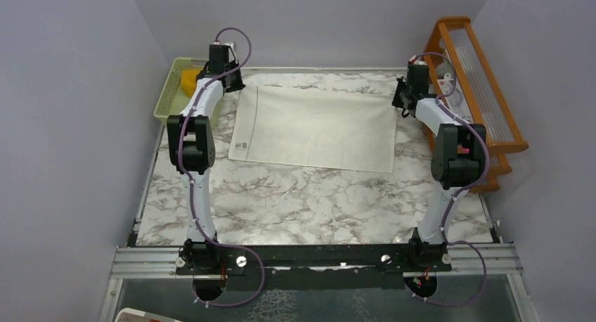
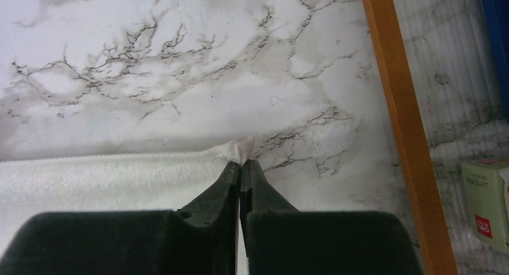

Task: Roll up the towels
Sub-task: Fold the towel at the center of the board.

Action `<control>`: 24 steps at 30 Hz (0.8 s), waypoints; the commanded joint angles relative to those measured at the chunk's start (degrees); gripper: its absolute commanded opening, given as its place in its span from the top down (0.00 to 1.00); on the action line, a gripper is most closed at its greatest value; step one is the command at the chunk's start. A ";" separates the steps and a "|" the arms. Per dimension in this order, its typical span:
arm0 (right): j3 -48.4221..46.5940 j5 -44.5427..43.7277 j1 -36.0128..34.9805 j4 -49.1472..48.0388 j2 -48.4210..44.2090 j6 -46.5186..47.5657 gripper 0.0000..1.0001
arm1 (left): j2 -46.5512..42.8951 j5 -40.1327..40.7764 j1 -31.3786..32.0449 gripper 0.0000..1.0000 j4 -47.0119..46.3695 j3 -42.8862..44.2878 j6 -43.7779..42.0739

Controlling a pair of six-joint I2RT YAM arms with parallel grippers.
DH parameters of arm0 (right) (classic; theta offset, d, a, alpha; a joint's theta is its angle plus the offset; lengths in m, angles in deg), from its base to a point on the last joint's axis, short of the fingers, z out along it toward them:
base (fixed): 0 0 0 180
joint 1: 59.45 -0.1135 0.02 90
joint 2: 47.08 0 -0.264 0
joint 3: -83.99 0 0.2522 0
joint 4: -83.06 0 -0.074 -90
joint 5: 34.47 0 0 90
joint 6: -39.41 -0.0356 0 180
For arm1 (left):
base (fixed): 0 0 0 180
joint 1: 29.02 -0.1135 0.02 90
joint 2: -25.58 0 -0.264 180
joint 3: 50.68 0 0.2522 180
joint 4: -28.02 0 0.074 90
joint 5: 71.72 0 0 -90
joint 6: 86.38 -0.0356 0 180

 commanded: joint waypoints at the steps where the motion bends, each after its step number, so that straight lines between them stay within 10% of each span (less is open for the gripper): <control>1: 1.54 -1.13 1.90 -3.50 -3.41 1.23 0.99 | -2.79 -1.28 -1.61 1.00 -4.76 -5.13 -0.78; 24: 45.09 -7.91 2.08 -19.28 -37.48 -18.28 0.99 | -36.35 3.92 -5.03 1.00 -30.15 -57.20 11.75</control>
